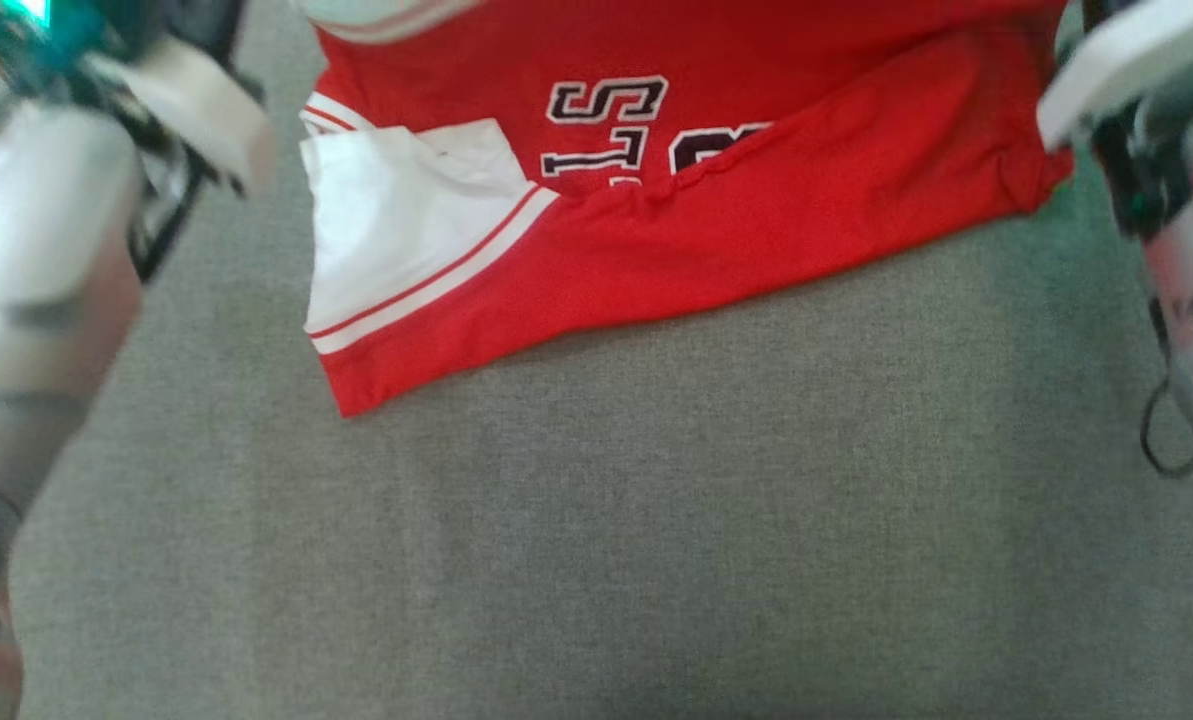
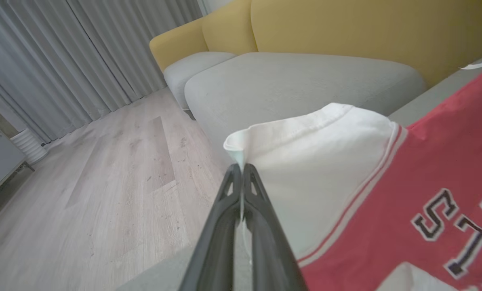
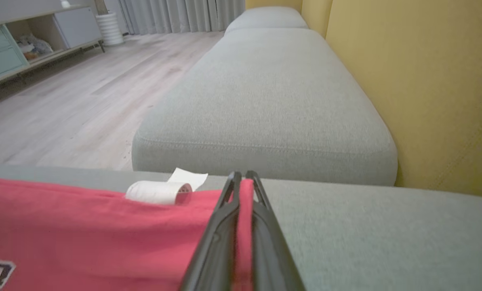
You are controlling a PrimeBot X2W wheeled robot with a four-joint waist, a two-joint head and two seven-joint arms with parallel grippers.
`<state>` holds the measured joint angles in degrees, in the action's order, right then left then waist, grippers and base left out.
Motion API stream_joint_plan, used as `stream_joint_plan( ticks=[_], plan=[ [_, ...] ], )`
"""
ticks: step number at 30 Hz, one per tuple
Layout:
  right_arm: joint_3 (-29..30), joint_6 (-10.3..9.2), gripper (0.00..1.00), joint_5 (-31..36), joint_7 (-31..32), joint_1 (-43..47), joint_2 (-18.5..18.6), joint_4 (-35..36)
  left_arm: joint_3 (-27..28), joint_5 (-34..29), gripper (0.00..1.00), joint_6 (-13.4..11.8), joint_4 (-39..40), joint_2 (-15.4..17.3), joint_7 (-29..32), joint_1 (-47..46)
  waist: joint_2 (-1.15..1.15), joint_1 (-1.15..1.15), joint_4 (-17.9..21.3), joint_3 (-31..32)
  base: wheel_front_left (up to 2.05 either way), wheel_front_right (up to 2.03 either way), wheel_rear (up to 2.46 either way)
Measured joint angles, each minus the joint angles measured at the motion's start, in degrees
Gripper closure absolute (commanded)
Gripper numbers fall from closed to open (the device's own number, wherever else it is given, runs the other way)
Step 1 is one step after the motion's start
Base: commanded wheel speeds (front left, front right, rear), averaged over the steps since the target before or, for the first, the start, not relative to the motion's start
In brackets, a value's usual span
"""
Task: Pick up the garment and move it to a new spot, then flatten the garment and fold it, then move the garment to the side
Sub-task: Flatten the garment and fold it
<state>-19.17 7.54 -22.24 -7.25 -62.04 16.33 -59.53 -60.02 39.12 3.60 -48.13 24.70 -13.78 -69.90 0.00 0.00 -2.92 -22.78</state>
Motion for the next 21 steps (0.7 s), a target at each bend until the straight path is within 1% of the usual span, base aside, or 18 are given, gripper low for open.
stream_joint_plan(
  ticks=[3,7,13,16,19,21],
  plan=[
    [-3.26,0.0,1.0,-3.1,0.91,3.69,1.92,1.22,-1.21,0.04,1.0,0.3,3.05,0.83,0.0,3.62,0.0,-0.01,-0.46,1.77,0.0,0.0,0.0],
    [-7.76,0.0,1.0,-6.41,2.76,7.71,4.8,2.93,-3.44,-0.52,1.0,-0.07,7.75,4.11,0.59,7.55,0.0,-0.01,-1.03,4.13,0.0,0.0,0.0],
    [-15.12,0.0,1.0,-10.36,6.92,12.35,8.03,5.36,-8.17,-1.14,1.0,-0.07,17.6,8.73,6.5,14.57,0.0,-0.01,-1.34,7.35,0.0,0.0,0.0],
    [-19.09,0.0,1.0,-10.94,8.26,13.76,10.29,6.39,-10.43,-1.19,1.0,-0.05,22.37,11.07,10.33,17.73,0.0,-0.01,-1.46,8.44,0.0,0.0,0.0],
    [-21.76,0.0,1.0,-11.59,8.94,13.89,12.01,7.12,-11.45,-0.68,1.0,-0.11,26.17,12.94,13.56,19.81,0.0,-0.01,-1.52,8.79,0.0,0.0,0.0],
    [-23.58,0.0,1.0,-11.84,9.53,13.88,12.55,7.36,-12.06,-0.57,1.0,-0.25,27.98,13.63,15.47,20.35,0.0,0.0,-1.5,8.81,0.0,0.0,0.0]
  ],
)
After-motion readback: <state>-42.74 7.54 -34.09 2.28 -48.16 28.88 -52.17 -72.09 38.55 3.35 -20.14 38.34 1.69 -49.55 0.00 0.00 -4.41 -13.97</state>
